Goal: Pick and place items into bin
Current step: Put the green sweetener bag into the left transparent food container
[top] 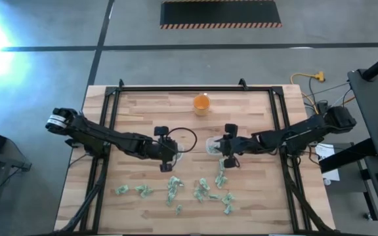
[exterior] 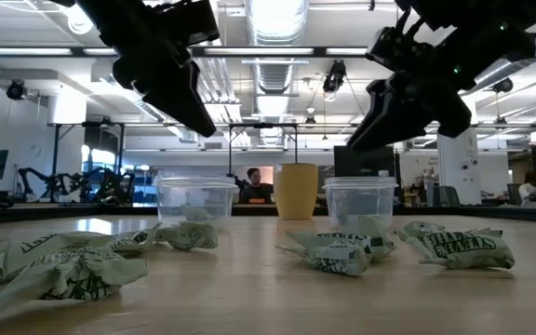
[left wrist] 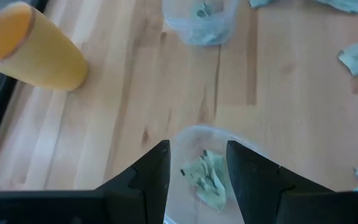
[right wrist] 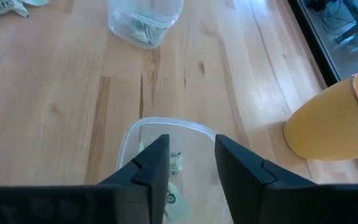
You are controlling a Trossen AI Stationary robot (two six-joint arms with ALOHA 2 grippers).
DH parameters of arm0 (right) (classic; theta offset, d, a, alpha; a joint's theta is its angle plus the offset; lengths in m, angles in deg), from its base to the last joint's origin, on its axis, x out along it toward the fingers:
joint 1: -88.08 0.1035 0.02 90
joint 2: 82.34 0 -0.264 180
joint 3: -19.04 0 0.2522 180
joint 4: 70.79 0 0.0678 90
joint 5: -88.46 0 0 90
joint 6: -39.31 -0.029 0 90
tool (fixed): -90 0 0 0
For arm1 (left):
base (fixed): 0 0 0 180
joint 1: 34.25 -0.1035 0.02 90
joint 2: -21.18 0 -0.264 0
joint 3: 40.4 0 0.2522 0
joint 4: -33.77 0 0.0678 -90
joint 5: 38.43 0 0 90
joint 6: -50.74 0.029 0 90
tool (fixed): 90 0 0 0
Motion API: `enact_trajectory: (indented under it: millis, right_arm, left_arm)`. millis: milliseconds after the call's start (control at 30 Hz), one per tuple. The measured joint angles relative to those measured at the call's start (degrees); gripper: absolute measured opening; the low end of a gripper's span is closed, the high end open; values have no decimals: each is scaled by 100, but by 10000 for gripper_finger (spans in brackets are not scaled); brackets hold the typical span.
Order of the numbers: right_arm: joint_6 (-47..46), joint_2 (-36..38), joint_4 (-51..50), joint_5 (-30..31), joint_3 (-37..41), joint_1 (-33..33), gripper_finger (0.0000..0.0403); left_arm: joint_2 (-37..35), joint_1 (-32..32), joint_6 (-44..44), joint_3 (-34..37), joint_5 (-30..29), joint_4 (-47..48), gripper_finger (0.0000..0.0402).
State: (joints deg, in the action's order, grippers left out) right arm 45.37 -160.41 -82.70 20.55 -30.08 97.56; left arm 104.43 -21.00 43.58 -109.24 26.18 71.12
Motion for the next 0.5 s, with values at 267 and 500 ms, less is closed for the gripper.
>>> enact_trajectory:
  millis: [267, 500]
  right_arm:
    - [-14, 118, -189, 0, 0, 2, 132]
    - [10, 120, -262, -57, 34, 2, 122]
  left_arm:
    - [-318, 269, -1002, -199, 257, 1098, 141]
    - [-467, 976, -2296, -355, 597, 2124, 141]
